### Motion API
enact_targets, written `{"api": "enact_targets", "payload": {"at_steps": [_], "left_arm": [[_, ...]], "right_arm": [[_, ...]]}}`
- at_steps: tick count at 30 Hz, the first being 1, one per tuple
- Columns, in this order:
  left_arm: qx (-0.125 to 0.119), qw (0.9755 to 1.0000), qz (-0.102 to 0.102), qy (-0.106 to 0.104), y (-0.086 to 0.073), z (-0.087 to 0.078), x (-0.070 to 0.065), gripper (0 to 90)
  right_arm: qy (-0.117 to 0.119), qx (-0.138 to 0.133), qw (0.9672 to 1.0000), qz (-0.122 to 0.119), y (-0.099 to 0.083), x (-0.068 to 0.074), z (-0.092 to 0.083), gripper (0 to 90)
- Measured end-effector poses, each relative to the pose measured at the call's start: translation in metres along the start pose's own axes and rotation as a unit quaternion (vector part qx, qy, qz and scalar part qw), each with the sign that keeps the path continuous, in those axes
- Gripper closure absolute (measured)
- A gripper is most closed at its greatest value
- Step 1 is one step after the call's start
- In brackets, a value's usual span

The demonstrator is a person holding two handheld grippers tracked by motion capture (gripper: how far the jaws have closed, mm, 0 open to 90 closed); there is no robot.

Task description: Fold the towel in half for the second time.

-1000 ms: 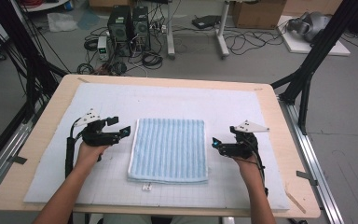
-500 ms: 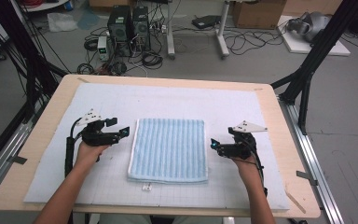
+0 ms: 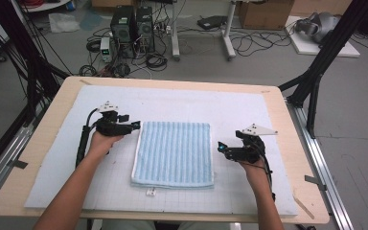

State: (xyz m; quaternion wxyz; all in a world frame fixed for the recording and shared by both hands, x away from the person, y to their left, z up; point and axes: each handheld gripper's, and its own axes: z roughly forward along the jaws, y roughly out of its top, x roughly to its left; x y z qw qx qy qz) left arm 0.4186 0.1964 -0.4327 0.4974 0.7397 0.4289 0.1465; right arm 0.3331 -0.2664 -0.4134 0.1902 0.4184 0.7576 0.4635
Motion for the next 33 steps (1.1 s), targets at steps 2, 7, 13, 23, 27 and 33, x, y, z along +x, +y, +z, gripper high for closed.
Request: {"api": "enact_targets", "payload": {"at_steps": [2, 7, 13, 23, 27, 33], "left_arm": [[0.016, 0.9999, 0.005, 0.002, 0.002, 0.009, 0.000, 36.4], [0.038, 0.9989, 0.010, 0.026, 0.005, 0.028, 0.001, 35.4], [0.060, 0.9973, 0.035, 0.027, -0.001, 0.039, -0.007, 35.7], [0.078, 0.9921, 0.097, 0.014, -0.002, 0.042, -0.017, 70.4], [0.079, 0.9916, 0.102, 0.008, -0.003, 0.042, -0.018, 81.4], [0.077, 0.9927, 0.093, 0.005, -0.003, 0.042, -0.017, 82.9]], "right_arm": [[0.000, 0.003, 1.0000, 0.001, -0.001, 0.000, 0.001, 11.1], [0.000, 0.007, 1.0000, 0.003, -0.002, -0.001, 0.002, 11.1], [0.000, 0.009, 0.9999, 0.007, -0.003, -0.001, 0.003, 11.1], [-0.001, 0.010, 0.9999, 0.007, -0.003, -0.002, 0.003, 11.1], [0.001, 0.012, 0.9999, 0.008, -0.003, -0.002, 0.004, 11.0], [0.004, 0.014, 0.9998, 0.011, -0.002, -0.001, 0.009, 11.1]]}}
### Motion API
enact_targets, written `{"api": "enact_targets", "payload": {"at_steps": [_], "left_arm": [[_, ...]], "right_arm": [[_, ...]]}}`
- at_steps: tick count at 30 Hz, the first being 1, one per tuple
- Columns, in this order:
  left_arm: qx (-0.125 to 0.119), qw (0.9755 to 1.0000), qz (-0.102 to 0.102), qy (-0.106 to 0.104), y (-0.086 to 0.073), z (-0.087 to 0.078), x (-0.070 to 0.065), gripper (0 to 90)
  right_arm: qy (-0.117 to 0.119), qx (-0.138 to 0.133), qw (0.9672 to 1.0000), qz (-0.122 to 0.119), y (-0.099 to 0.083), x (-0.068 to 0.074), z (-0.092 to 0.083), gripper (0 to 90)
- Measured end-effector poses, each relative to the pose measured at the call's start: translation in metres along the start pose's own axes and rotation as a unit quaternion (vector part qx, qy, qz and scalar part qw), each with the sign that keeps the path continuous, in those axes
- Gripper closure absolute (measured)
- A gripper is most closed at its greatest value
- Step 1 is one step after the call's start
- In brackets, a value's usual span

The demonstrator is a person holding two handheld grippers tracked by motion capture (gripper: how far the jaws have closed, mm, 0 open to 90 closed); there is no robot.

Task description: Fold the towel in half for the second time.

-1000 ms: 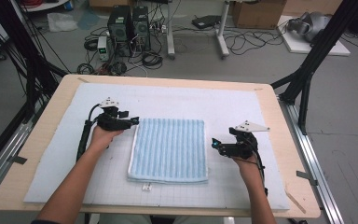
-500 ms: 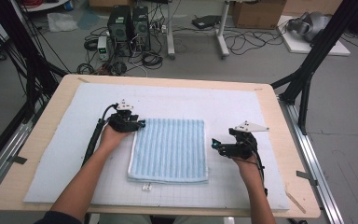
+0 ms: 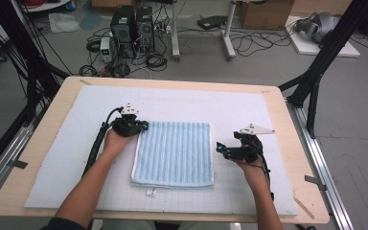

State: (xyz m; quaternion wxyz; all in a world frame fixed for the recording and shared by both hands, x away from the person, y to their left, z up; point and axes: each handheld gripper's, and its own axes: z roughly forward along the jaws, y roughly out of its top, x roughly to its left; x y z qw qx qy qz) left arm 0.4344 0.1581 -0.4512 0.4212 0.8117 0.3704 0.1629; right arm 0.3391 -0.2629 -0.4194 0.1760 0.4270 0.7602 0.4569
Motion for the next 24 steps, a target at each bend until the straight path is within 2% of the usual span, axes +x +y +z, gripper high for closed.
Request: {"api": "enact_targets", "payload": {"at_steps": [7, 8, 9, 11, 13, 14, 17, 18, 21, 22, 23, 24], "left_arm": [[-0.001, 1.0000, -0.007, -0.001, 0.000, 0.000, 0.001, 82.7], [-0.001, 1.0000, -0.007, -0.001, 0.000, 0.000, 0.001, 82.7], [-0.001, 1.0000, -0.008, -0.001, 0.000, 0.000, 0.001, 82.7], [0.000, 1.0000, -0.008, -0.002, 0.000, 0.000, 0.001, 82.8], [0.000, 1.0000, -0.009, -0.002, -0.001, 0.000, 0.001, 82.8], [0.000, 1.0000, -0.009, -0.002, -0.001, 0.000, 0.001, 82.8], [0.000, 1.0000, -0.009, -0.002, -0.001, 0.000, 0.001, 82.7], [0.000, 1.0000, -0.009, -0.002, -0.001, 0.000, 0.001, 82.7], [-0.002, 0.9999, -0.013, -0.003, -0.001, 0.000, 0.001, 82.8], [-0.002, 0.9999, -0.013, -0.003, -0.001, 0.000, 0.001, 82.8], [-0.001, 0.9999, -0.012, -0.005, -0.001, 0.000, 0.002, 82.8], [-0.001, 0.9999, -0.012, -0.005, -0.001, 0.000, 0.002, 82.8]], "right_arm": [[0.012, 0.010, 0.9999, 0.003, 0.011, 0.000, 0.015, 11.1], [0.013, 0.014, 0.9998, 0.002, 0.013, -0.001, 0.020, 11.1], [0.015, 0.026, 0.9995, 0.011, 0.016, -0.002, 0.029, 11.1], [0.015, 0.031, 0.9993, 0.010, 0.017, -0.004, 0.034, 11.1], [0.016, 0.050, 0.9985, 0.015, 0.023, -0.007, 0.050, 11.0], [0.016, 0.050, 0.9985, 0.015, 0.023, -0.007, 0.050, 11.0], [0.015, 0.069, 0.9973, 0.022, 0.033, -0.010, 0.068, 11.1], [0.015, 0.069, 0.9973, 0.022, 0.033, -0.010, 0.068, 11.1], [0.001, 0.085, 0.9962, 0.020, 0.041, -0.015, 0.087, 11.8], [0.001, 0.085, 0.9962, 0.020, 0.041, -0.015, 0.087, 11.8], [-0.003, 0.095, 0.9952, 0.024, 0.043, -0.017, 0.096, 21.4], [-0.003, 0.095, 0.9952, 0.024, 0.043, -0.017, 0.096, 21.4]]}}
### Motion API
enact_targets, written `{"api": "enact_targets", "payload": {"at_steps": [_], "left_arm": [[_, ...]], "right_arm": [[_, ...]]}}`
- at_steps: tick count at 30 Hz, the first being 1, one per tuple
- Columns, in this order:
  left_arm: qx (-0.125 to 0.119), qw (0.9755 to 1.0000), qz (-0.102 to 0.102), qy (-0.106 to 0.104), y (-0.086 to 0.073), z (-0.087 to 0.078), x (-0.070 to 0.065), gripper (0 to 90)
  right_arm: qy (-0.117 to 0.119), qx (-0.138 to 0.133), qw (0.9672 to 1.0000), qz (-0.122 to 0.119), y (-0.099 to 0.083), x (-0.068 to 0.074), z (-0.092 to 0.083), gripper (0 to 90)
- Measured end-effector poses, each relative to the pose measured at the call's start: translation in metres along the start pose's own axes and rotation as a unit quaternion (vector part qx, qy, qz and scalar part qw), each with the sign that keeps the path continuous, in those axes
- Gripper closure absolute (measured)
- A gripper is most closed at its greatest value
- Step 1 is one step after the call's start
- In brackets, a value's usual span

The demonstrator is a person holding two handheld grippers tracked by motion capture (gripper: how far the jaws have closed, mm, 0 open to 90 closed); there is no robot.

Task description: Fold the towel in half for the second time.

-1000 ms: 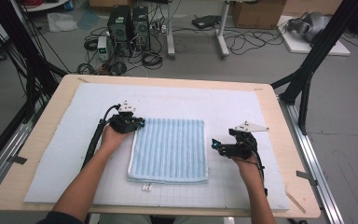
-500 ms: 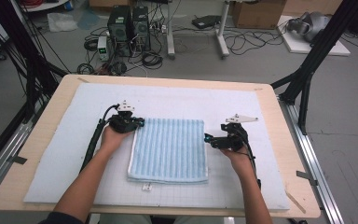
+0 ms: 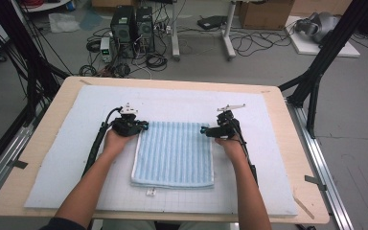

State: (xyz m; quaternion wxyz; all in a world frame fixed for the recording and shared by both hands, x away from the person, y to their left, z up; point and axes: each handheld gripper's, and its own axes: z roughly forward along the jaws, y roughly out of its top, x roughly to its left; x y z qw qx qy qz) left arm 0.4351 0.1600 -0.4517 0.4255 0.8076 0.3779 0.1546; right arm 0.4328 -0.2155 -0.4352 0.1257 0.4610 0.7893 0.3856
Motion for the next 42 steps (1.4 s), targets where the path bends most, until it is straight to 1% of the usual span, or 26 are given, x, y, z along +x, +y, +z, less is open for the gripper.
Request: {"api": "enact_targets", "payload": {"at_steps": [1, 2, 3, 5, 8, 9, 11, 12, 14, 16, 18, 19, 20, 21, 22, 23, 24, 25, 26, 27, 30, 31, 33, 36, 39, 42], "left_arm": [[-0.001, 1.0000, -0.003, 0.000, 0.000, 0.000, 0.000, 82.8], [-0.001, 1.0000, -0.003, 0.000, 0.000, 0.000, 0.000, 82.8], [-0.003, 1.0000, -0.006, -0.002, 0.000, 0.000, 0.000, 82.8], [0.000, 1.0000, -0.006, -0.003, 0.000, 0.000, 0.001, 82.8], [-0.002, 0.9999, -0.010, -0.006, 0.000, 0.000, 0.002, 82.9], [-0.002, 0.9999, -0.012, -0.006, 0.000, 0.000, 0.002, 83.1], [-0.003, 0.9999, -0.013, -0.006, 0.000, 0.000, 0.002, 83.2], [-0.002, 0.9999, -0.014, -0.007, 0.000, -0.001, 0.002, 83.3], [-0.005, 0.9997, -0.023, -0.009, 0.000, -0.001, 0.004, 84.1], [-0.015, 0.9987, -0.046, -0.013, -0.001, -0.002, 0.007, 84.5], [-0.025, 0.9986, -0.046, -0.010, 0.001, -0.003, 0.009, 84.9], [-0.036, 0.9983, -0.045, -0.005, 0.002, -0.004, 0.009, 85.0], [-0.044, 0.9979, -0.048, -0.005, 0.005, -0.005, 0.010, 85.0], [-0.051, 0.9972, -0.055, -0.004, 0.008, -0.005, 0.012, 85.1], [-0.062, 0.9964, -0.058, -0.003, 0.012, -0.005, 0.014, 85.1], [-0.076, 0.9951, -0.063, -0.004, 0.016, -0.006, 0.017, 85.1], [-0.093, 0.9935, -0.064, -0.004, 0.019, -0.006, 0.019, 85.1], [-0.104, 0.9923, -0.067, -0.008, 0.023, -0.008, 0.022, 85.1], [-0.115, 0.9907, -0.072, -0.012, 0.025, -0.009, 0.024, 85.0], [-0.120, 0.9901, -0.071, -0.016, 0.024, -0.009, 0.024, 85.0], [-0.112, 0.9918, -0.051, -0.033, 0.022, -0.013, 0.024, 84.9], [-0.115, 0.9914, -0.050, -0.035, 0.022, -0.014, 0.024, 84.8], [-0.131, 0.9888, -0.057, -0.044, 0.019, -0.019, 0.022, 84.8], [-0.118, 0.9899, -0.052, -0.057, 0.019, -0.025, 0.019, 84.5], [-0.146, 0.9872, -0.037, -0.054, 0.016, -0.034, 0.012, 84.4], [-0.148, 0.9864, -0.040, -0.060, 0.011, -0.040, 0.009, 84.4]], "right_arm": [[0.004, 0.001, 1.0000, 0.002, 0.003, -0.002, 0.007, 28.1], [0.004, 0.001, 1.0000, 0.002, 0.003, -0.002, 0.007, 28.1], [0.003, 0.007, 0.9999, -0.009, 0.005, -0.001, 0.011, 37.4], [0.001, 0.009, 0.9999, -0.011, 0.005, 0.000, 0.012, 39.4], [-0.010, 0.022, 0.9997, -0.011, 0.005, 0.001, 0.016, 49.8], [-0.019, 0.025, 0.9994, -0.011, 0.005, 0.002, 0.015, 58.5], [-0.020, 0.025, 0.9994, -0.013, 0.005, 0.002, 0.015, 62.7], [-0.019, 0.029, 0.9993, -0.013, 0.005, 0.003, 0.014, 72.0], [-0.014, 0.034, 0.9990, -0.024, 0.005, 0.006, 0.013, 83.2], [-0.017, 0.033, 0.9989, -0.029, 0.006, 0.008, 0.013, 84.1], [-0.025, 0.025, 0.9988, -0.032, 0.008, 0.008, 0.012, 85.2], [-0.032, 0.008, 0.9991, -0.029, 0.011, 0.008, 0.011, 85.6], [-0.032, 0.008, 0.9991, -0.029, 0.011, 0.008, 0.011, 85.6], [-0.040, -0.008, 0.9989, -0.025, 0.016, 0.006, 0.010, 85.8], [-0.042, -0.023, 0.9986, -0.022, 0.019, 0.004, 0.009, 85.9], [-0.042, -0.023, 0.9986, -0.022, 0.019, 0.004, 0.009, 85.9], [-0.047, -0.051, 0.9975, -0.010, 0.025, 0.002, 0.005, 86.0], [-0.047, -0.051, 0.9975, -0.010, 0.025, 0.002, 0.005, 86.0], [-0.045, -0.065, 0.9969, -0.002, 0.028, 0.001, 0.003, 86.0], [-0.042, -0.080, 0.9959, 0.004, 0.029, 0.000, 0.001, 85.9], [-0.038, -0.072, 0.9967, 0.002, 0.027, 0.000, 0.001, 85.9], [-0.033, -0.070, 0.9970, -0.003, 0.025, 0.000, 0.001, 85.9], [-0.027, -0.076, 0.9967, -0.003, 0.023, 0.001, -0.002, 85.9], [-0.015, -0.093, 0.9956, -0.003, 0.020, 0.003, -0.010, 85.8], [-0.001, -0.102, 0.9947, -0.009, 0.017, 0.007, -0.018, 85.8], [0.013, -0.115, 0.9932, -0.012, 0.013, 0.011, -0.028, 85.8]]}}
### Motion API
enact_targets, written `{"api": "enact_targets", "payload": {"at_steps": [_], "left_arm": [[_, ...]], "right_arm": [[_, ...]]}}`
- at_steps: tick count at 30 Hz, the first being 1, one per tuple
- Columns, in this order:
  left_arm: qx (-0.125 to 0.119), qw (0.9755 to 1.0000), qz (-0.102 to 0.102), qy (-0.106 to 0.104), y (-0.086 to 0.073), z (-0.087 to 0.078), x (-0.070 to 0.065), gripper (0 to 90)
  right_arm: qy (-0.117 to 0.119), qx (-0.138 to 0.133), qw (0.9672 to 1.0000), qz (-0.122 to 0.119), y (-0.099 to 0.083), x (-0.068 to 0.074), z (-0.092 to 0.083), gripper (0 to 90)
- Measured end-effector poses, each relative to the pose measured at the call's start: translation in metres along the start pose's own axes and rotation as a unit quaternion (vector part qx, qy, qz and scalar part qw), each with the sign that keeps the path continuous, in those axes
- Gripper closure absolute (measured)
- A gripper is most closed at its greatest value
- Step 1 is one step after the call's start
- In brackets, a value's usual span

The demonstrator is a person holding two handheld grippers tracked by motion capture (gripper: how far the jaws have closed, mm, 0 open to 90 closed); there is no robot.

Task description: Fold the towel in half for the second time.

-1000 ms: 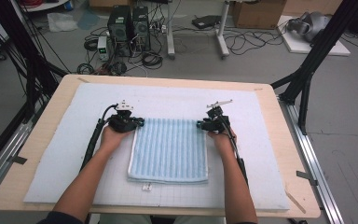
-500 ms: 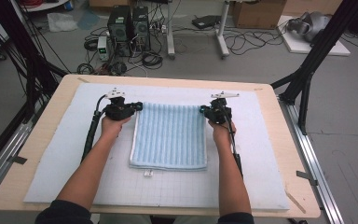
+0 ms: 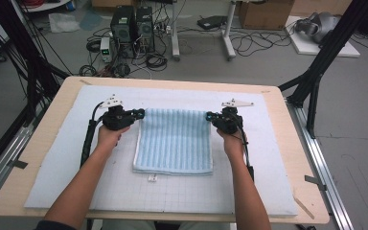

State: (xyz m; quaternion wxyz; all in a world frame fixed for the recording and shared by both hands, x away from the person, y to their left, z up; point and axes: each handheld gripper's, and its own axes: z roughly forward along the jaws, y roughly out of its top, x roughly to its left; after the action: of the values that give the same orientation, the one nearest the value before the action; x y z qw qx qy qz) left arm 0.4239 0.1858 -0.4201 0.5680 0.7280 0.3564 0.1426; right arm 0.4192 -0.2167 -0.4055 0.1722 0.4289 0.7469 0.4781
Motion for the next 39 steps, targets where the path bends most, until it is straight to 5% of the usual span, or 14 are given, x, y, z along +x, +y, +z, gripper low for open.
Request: {"api": "enact_targets", "payload": {"at_steps": [21, 29, 39], "left_arm": [[-0.019, 0.9977, 0.044, -0.048, -0.032, -0.055, -0.040, 84.0], [-0.001, 0.9959, 0.066, -0.062, -0.051, -0.070, -0.055, 83.6], [0.003, 0.9958, 0.065, -0.065, -0.060, -0.080, -0.059, 83.7]], "right_arm": [[0.044, -0.020, 0.9984, -0.030, -0.042, 0.040, -0.057, 85.7], [0.050, -0.012, 0.9978, -0.041, -0.060, 0.052, -0.072, 85.2], [0.058, -0.005, 0.9975, -0.040, -0.073, 0.057, -0.081, 85.0]]}}
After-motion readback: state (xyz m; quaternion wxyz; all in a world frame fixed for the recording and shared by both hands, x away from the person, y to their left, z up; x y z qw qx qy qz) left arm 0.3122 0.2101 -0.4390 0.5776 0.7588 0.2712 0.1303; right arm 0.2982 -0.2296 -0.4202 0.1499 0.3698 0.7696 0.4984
